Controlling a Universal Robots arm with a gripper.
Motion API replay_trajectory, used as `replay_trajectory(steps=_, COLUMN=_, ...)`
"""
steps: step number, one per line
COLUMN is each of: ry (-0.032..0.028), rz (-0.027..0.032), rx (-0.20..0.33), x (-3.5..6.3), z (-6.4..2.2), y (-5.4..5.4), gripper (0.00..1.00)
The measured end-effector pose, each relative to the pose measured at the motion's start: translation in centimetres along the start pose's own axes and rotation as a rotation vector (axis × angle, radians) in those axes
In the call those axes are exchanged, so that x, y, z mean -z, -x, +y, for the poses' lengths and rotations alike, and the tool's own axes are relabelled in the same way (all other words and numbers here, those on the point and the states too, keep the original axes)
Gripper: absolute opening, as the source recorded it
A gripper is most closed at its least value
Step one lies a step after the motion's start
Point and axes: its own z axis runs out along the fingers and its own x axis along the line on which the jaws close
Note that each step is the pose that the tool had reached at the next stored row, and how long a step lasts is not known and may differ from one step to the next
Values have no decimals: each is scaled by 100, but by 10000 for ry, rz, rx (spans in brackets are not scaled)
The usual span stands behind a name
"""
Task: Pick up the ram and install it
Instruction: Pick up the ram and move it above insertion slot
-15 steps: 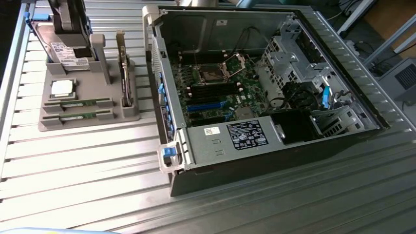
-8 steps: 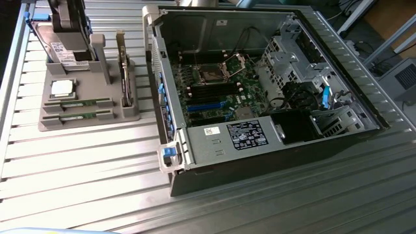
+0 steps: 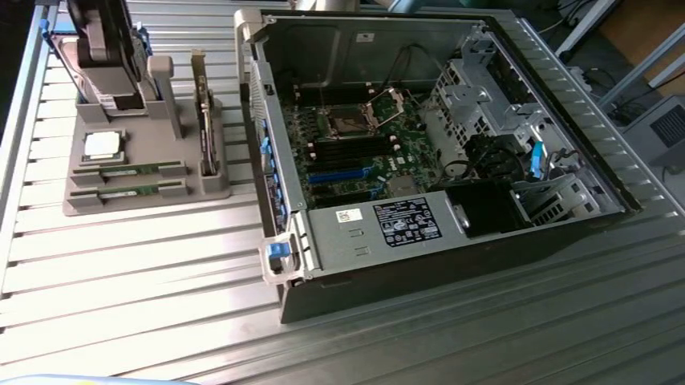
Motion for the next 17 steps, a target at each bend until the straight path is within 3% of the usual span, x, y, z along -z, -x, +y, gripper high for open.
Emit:
replay_trajectory(steps=12, ry=1, rz=1, rx=0, x=-144, z=214, y=11, gripper=42)
replay_trajectory(steps=17, ry=1, rz=-2, rx=4, x=-203, z=217, y=10, gripper=42)
